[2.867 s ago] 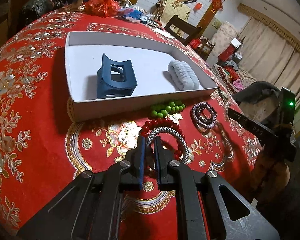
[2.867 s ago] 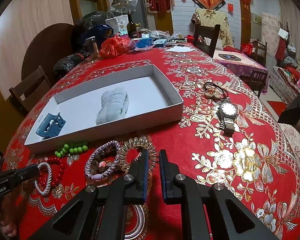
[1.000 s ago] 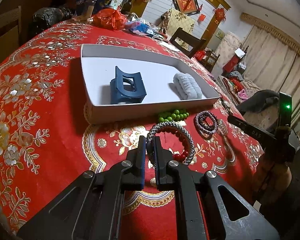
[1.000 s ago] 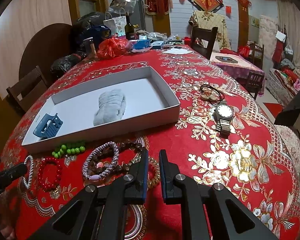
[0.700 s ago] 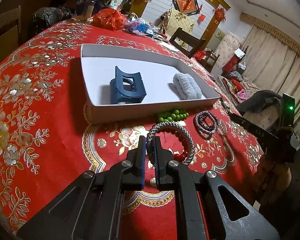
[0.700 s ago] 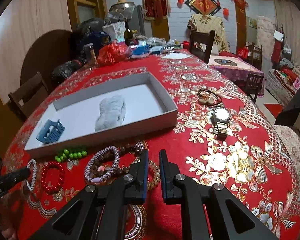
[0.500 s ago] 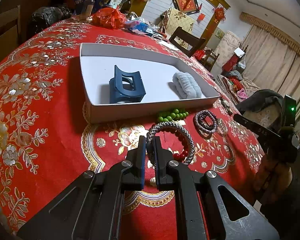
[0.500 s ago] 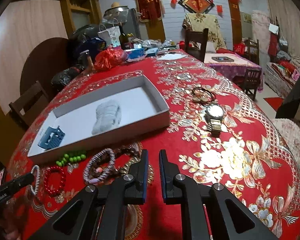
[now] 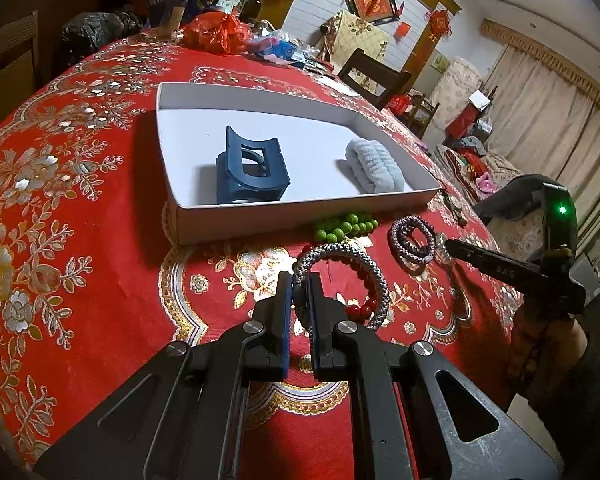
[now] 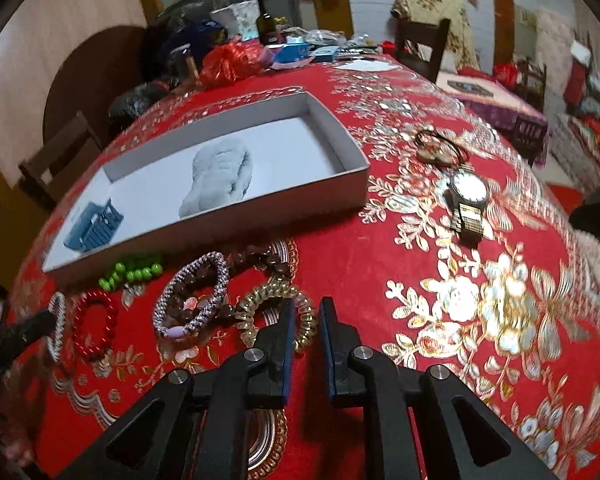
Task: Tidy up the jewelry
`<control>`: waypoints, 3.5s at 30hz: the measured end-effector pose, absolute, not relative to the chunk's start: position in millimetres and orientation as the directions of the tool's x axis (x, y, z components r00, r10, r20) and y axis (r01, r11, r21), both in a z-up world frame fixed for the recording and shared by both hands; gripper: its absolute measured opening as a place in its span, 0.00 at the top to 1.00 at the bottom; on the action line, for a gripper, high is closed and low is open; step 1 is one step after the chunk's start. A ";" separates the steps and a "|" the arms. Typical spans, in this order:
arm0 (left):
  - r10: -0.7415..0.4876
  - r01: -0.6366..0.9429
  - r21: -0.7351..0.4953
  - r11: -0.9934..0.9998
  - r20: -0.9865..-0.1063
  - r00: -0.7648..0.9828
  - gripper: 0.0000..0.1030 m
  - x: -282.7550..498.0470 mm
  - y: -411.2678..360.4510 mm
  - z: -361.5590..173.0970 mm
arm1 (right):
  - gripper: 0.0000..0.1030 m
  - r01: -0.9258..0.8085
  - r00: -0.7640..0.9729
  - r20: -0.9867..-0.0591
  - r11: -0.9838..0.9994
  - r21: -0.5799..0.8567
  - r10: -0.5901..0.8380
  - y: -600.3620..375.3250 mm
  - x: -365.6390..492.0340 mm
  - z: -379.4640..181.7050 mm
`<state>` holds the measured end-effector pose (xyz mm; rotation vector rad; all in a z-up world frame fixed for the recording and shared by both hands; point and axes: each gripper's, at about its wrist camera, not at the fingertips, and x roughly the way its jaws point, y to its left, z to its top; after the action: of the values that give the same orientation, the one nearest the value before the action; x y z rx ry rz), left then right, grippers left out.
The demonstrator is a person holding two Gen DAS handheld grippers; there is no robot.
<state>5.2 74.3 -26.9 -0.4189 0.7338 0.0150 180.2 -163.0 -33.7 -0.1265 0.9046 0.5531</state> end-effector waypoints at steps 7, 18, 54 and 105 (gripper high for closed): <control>-0.131 -0.160 -0.365 0.917 -0.656 0.744 0.94 5.5 74.4 -26.7 | 0.77 -0.556 0.506 -0.784 0.831 0.022 0.360 -148.6 173.6 -34.2; -0.130 -0.161 -0.366 0.916 -0.654 0.745 0.94 5.1 73.9 -26.3 | 0.90 -0.577 0.522 -0.781 0.816 -0.026 0.344 -141.1 167.9 -32.9; -0.143 -0.138 -0.383 0.913 -0.618 0.773 0.94 -1.5 78.0 -20.5 | 0.91 -0.499 0.668 -0.636 0.867 0.002 0.386 -168.6 150.1 -3.2; -0.046 -0.196 -0.289 0.937 -0.659 0.750 0.64 99.9 75.6 -9.4 | 0.88 -0.623 0.449 -0.682 0.749 0.224 0.577 -73.2 205.1 -14.7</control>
<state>99.9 75.6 -9.4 -0.3549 0.7214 0.0841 205.1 -73.2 -14.7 -0.0625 0.8180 0.7431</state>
